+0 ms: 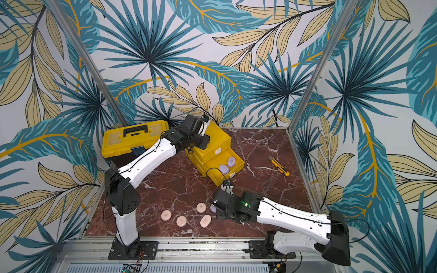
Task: Put the bluetooth earphones in the drawer according to color
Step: Pick up the Bluetooth earphone from the center of the board, then place the bluetooth earphone in the drawer.
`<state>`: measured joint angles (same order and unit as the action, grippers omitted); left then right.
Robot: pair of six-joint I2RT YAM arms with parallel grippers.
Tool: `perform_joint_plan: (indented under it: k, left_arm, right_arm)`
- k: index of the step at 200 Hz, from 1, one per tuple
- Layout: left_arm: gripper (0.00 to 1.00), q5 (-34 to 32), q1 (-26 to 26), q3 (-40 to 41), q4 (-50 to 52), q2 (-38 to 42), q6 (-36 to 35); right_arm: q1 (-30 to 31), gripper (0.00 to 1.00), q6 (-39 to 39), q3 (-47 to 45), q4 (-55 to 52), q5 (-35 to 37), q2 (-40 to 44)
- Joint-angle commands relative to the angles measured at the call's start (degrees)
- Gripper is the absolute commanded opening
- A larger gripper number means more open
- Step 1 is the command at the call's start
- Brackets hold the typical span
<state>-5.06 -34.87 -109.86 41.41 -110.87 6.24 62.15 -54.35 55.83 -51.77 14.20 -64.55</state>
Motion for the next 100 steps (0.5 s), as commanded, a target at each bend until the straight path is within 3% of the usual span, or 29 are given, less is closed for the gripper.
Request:
perform_joint_plan:
  k: [1,44,100]
  left_arm:
    - [0.49,1.1,0.2,1.7,2.0,1.4,0.0]
    - [0.49,1.0,0.1,1.5,2.1,1.5,0.3]
    - [0.49,1.0,0.1,1.4,2.4,1.3,0.1]
  right_arm:
    - [-4.6,0.49,6.8,4.1,-2.7,3.7,0.3]
    - [-14.8,0.49,17.0,15.9,0.2,4.2,-6.6]
    - [-24.8,0.48,22.1,20.9,9.8,-4.6,-17.9]
